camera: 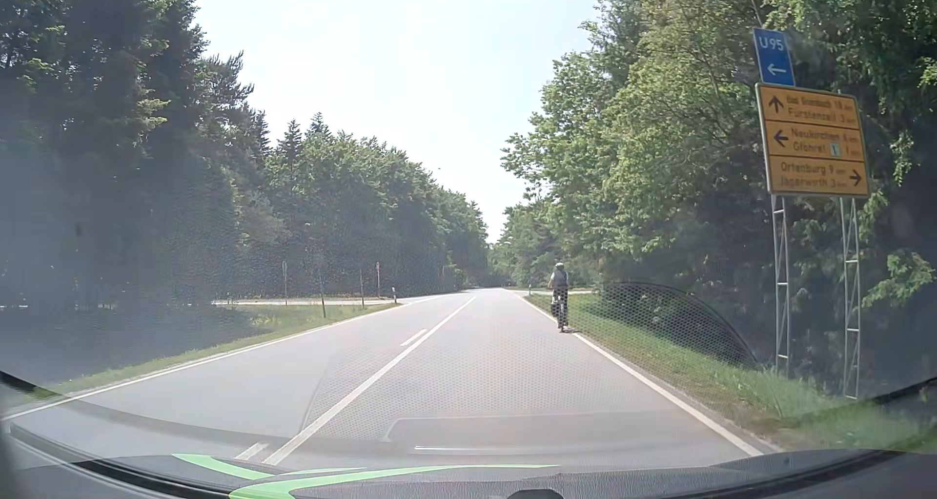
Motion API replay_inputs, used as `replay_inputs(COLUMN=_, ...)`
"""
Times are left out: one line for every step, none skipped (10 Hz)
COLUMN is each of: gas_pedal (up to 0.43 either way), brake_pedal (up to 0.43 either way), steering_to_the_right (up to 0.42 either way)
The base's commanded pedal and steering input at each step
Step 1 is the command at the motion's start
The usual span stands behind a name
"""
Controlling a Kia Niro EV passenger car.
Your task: Follow the waypoints while adhering to traffic rules and regulations
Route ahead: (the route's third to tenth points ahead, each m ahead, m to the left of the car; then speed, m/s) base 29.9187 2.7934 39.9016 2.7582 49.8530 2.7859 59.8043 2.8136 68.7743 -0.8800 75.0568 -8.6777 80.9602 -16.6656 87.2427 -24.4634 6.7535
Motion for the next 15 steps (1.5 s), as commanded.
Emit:
replay_inputs(gas_pedal=0.098, brake_pedal=0.000, steering_to_the_right=-0.002)
replay_inputs(gas_pedal=0.098, brake_pedal=0.000, steering_to_the_right=-0.002)
replay_inputs(gas_pedal=0.098, brake_pedal=0.000, steering_to_the_right=-0.002)
replay_inputs(gas_pedal=0.098, brake_pedal=0.000, steering_to_the_right=-0.001)
replay_inputs(gas_pedal=0.098, brake_pedal=0.000, steering_to_the_right=0.000)
replay_inputs(gas_pedal=0.098, brake_pedal=0.000, steering_to_the_right=0.001)
replay_inputs(gas_pedal=0.098, brake_pedal=0.000, steering_to_the_right=0.001)
replay_inputs(gas_pedal=0.098, brake_pedal=0.000, steering_to_the_right=0.001)
replay_inputs(gas_pedal=0.098, brake_pedal=0.000, steering_to_the_right=0.001)
replay_inputs(gas_pedal=0.098, brake_pedal=0.000, steering_to_the_right=0.001)
replay_inputs(gas_pedal=0.098, brake_pedal=0.000, steering_to_the_right=0.001)
replay_inputs(gas_pedal=0.098, brake_pedal=0.000, steering_to_the_right=0.001)
replay_inputs(gas_pedal=0.098, brake_pedal=0.000, steering_to_the_right=0.001)
replay_inputs(gas_pedal=0.098, brake_pedal=0.000, steering_to_the_right=0.001)
replay_inputs(gas_pedal=0.098, brake_pedal=0.000, steering_to_the_right=0.001)
